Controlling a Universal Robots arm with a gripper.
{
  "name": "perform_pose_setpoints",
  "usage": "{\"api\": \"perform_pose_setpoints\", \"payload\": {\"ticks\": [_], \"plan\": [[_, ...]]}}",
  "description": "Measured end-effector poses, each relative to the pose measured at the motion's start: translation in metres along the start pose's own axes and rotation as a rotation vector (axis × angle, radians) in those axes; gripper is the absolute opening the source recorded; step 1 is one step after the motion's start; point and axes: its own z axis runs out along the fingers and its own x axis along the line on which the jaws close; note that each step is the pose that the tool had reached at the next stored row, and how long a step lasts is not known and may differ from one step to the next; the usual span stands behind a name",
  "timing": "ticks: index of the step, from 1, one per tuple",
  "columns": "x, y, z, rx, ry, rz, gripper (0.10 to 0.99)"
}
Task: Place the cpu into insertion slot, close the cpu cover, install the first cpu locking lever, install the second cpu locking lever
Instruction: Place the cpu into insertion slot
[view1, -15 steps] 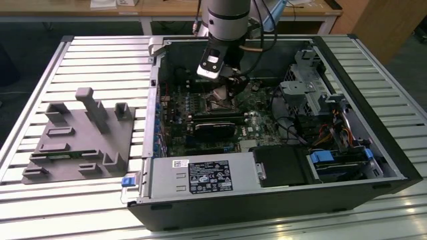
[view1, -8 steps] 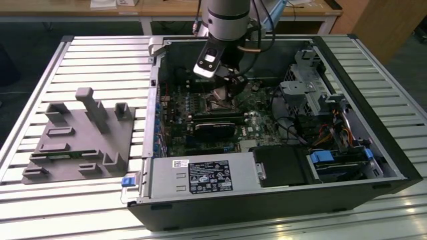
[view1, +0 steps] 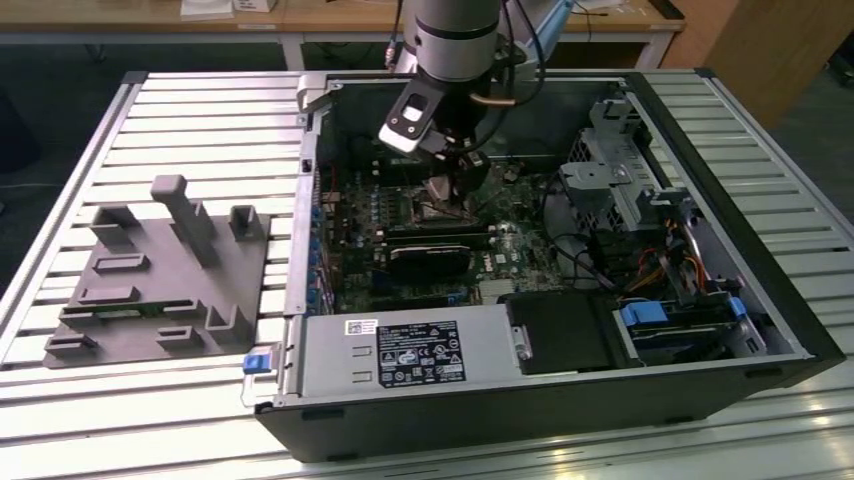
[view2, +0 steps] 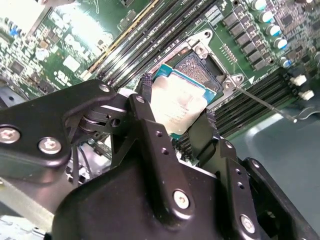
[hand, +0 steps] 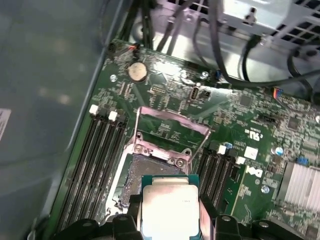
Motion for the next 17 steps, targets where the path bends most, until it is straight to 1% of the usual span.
{"api": "perform_pose_setpoints", "payload": {"ticks": [11,17], "plan": [[0.0000,0.0000,0.0004,0.000,-0.0088,0.144,0.537],[0.0000,0.0000,0.0008,0.000,-0.0149,0.232,0.537]]}}
